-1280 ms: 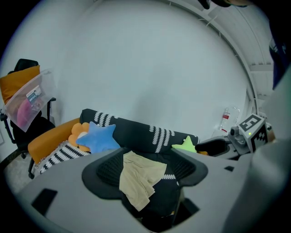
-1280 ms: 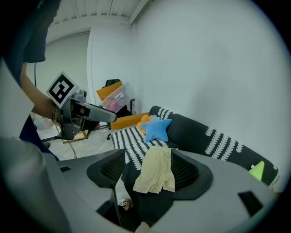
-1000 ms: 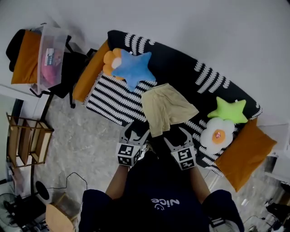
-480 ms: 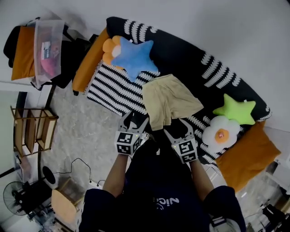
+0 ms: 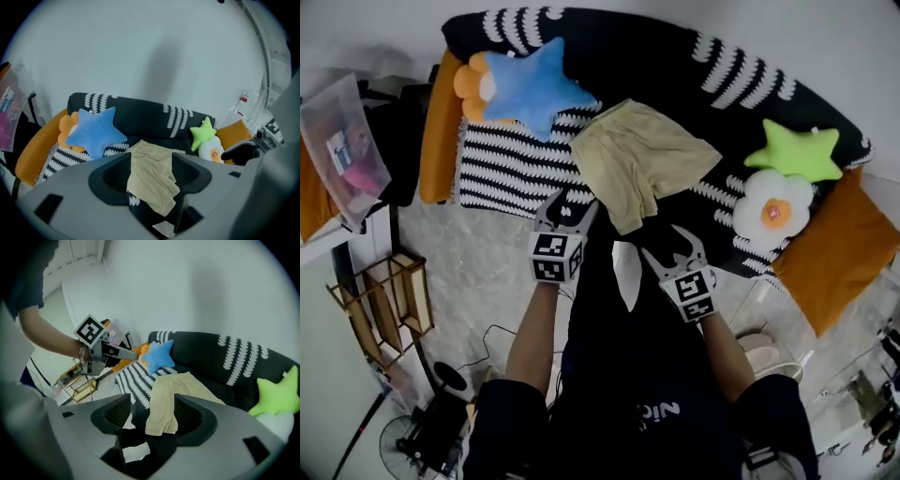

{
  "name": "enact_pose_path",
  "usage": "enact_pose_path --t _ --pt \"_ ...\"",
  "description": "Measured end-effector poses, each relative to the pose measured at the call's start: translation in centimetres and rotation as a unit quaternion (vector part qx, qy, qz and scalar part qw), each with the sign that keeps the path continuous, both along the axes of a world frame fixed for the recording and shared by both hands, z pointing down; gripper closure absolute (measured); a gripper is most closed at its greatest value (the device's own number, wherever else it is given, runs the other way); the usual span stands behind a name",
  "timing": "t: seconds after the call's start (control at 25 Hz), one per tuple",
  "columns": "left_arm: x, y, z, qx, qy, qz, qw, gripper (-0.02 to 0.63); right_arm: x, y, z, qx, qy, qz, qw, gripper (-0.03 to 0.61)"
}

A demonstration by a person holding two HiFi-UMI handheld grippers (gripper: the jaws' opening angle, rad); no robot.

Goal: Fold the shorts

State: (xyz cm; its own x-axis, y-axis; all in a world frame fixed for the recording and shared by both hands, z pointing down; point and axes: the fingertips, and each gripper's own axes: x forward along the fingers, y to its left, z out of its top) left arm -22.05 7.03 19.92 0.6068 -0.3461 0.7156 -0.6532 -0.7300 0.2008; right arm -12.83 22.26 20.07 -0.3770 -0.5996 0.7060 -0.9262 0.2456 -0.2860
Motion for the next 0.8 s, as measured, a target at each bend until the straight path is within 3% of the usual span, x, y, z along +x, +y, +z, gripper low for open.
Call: enact_pose_path --t 0.2,0.28,0.36,0.48,0.6,0.72,0.8 --pt "0.6 -1.8 5.0 -0.014 -0.036 0.120 0.9920 0.359 -2.6 1.0 3.9 -0.043 -0.001 0.049 0.998 0.303" --pt "0.5 -2.4 7.2 -0.003 -0.057 0.195 0.9791 0.365 -4.8 1.1 6.1 -0.058 -0.013 0.062 0.996 0.311" --pt "0.0 -2.6 9.7 0.007 -0.081 0.286 0.9548 0.367 -6.8 1.3 8.8 -0.075 -0.020 0.066 0.995 0.314" --pt "-1.1 -2.7 13.3 0.016 -0.115 0.418 0.9012 0.366 -8.9 1.9 12.9 -0.100 -0.017 0.062 0.993 0.325" --pt "-2.4 -3.9 16.7 0.033 -0.155 0.527 0.8352 0.365 -10.5 1.7 16.5 -0.126 -0.025 0.060 0.990 0.334" --pt "-3.1 -5.4 19.8 0.059 -0.197 0.617 0.7595 0.365 -12.3 1.4 19.4 -0.144 -0.040 0.062 0.987 0.348" --pt "-3.4 -5.7 21.9 0.076 -0.218 0.677 0.6989 0.365 -13.0 1.6 21.4 -0.162 -0.046 0.073 0.983 0.353"
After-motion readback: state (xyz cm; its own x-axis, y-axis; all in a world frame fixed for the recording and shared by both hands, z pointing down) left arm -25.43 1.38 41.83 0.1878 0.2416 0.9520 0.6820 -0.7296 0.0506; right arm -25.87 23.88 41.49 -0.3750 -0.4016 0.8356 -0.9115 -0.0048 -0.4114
